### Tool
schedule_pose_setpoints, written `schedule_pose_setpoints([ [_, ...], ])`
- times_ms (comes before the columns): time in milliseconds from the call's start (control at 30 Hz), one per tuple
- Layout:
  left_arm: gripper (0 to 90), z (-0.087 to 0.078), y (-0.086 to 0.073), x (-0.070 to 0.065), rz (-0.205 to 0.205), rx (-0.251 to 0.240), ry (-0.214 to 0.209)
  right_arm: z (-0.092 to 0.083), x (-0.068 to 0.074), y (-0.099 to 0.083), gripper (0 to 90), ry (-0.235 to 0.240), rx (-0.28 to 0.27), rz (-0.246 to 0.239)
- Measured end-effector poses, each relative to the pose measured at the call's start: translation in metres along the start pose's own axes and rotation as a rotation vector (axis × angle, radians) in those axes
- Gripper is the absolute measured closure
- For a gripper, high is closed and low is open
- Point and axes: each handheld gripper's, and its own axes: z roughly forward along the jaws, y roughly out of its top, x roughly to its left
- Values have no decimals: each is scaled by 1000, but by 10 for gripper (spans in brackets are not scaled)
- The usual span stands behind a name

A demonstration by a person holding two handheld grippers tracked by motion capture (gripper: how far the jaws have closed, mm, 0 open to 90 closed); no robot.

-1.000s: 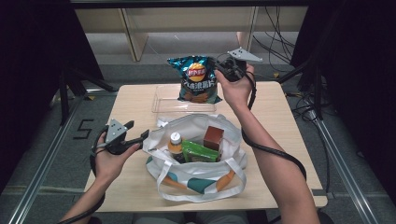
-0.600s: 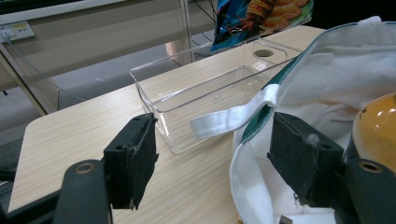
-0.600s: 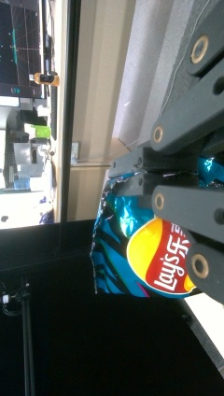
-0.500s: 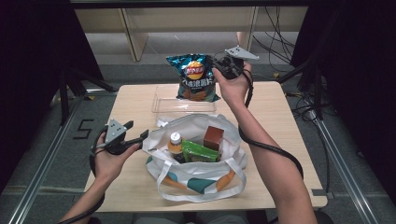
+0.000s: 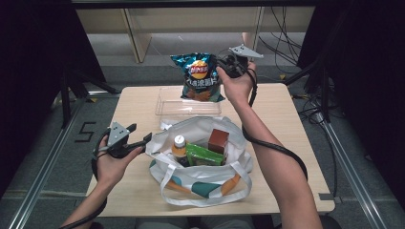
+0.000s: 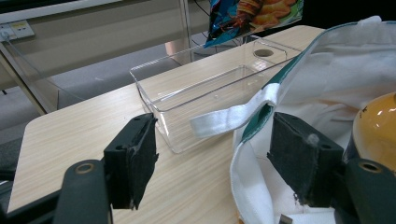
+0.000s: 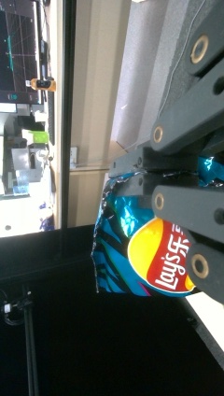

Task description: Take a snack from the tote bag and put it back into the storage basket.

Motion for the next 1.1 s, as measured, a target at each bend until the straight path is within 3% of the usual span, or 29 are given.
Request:
schedule_pose_setpoints([
  [500,312,0,0,1,-3,-2,2,8,-3,-2,900,-9,10,23],
  [567,312,0,0,1,-2,-1,1,9,-4,-3,900,-6,6,2],
  [967,312,0,0,1,5,-1,1,15,-6,-6,900,-17,21,27],
  [1100,312,0,0,1,3,-1,-1,18,-8,-7,900,-14,19,8],
])
